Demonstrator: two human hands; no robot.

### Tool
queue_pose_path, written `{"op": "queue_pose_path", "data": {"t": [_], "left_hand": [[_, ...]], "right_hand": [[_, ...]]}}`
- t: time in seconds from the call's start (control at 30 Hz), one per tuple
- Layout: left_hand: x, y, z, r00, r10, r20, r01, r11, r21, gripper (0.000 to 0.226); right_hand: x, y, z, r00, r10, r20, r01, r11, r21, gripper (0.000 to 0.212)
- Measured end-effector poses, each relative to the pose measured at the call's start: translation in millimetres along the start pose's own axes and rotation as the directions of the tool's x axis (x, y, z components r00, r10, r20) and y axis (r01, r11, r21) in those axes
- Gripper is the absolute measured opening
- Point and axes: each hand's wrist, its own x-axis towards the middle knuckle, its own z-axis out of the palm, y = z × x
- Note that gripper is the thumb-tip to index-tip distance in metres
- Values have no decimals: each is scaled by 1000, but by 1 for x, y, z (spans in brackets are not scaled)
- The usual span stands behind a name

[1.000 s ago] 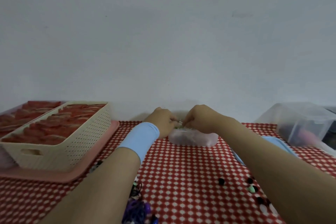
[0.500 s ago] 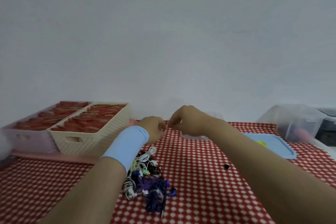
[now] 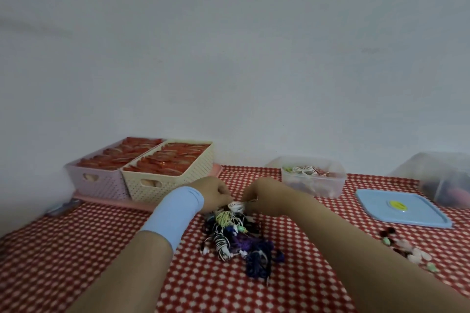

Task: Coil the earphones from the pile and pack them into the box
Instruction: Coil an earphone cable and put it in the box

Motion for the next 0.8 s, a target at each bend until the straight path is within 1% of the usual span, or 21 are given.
{"op": "queue_pose_path", "data": {"t": [0.07, 0.13, 0.2, 0.23, 0.3, 0.33, 0.37, 0.43, 0.47, 0.5, 0.57, 0.63, 0.67, 0.73, 0.77, 0.8], "left_hand": [[1, 1, -4, 999, 20, -25, -20, 1000, -5, 21], [2, 6, -7, 997, 61, -54, -64, 996, -58, 30], [-1, 15, -10, 990, 95, -107, -115, 975, -191, 30], [-1, 20, -11, 986, 96, -135, -133, 945, -300, 26], [-4, 27, -11, 983, 95, -160, -165, 846, -507, 20], [-5, 30, -11, 984, 95, -152, -165, 813, -559, 23], [-5, 31, -10, 987, 91, -130, -149, 810, -568, 34], [-4, 31, -6, 995, 82, -52, -97, 867, -489, 59], [-3, 30, -3, 997, 78, -15, -77, 903, -423, 68], [-3, 28, -1, 997, 74, 11, -65, 932, -357, 71], [-4, 25, 1, 997, 72, 30, -62, 965, -253, 68], [-5, 23, -2, 997, 67, 31, -59, 976, -209, 59], [-7, 23, -5, 996, 72, 44, -63, 981, -185, 57], [-9, 20, -11, 991, 65, 113, -50, 990, -130, 63], [-11, 21, -14, 988, 54, 142, -38, 992, -117, 68], [-13, 22, -15, 989, 54, 138, -38, 992, -118, 67]], "right_hand": [[-8, 3, -13, 999, 3, -47, 1, 995, 95, 13], [-14, 6, -26, 993, 17, -113, 0, 989, 146, 18], [-20, 9, -34, 988, 32, -149, -4, 982, 188, 23], [-21, 10, -37, 986, 39, -160, -4, 977, 211, 23], [-24, 12, -41, 980, 51, -193, 4, 962, 273, 22], [-26, 13, -41, 974, 62, -218, 10, 948, 318, 21], [-27, 12, -41, 967, 79, -244, 20, 926, 376, 19], [-29, 10, -42, 958, 101, -268, 46, 870, 491, 14], [-29, 9, -42, 958, 103, -269, 57, 847, 528, 12], [-28, 8, -42, 960, 102, -262, 65, 825, 561, 11], [-28, 5, -41, 969, 106, -223, 70, 749, 659, 10], [-29, 0, -40, 976, 122, -182, 69, 618, 783, 12], [-29, -3, -40, 977, 131, -169, 71, 546, 834, 15], [-30, -8, -43, 977, 144, -158, 82, 429, 899, 17], [-30, -10, -45, 976, 148, -158, 87, 400, 912, 16], [-30, -12, -47, 977, 147, -158, 89, 395, 914, 15]]}}
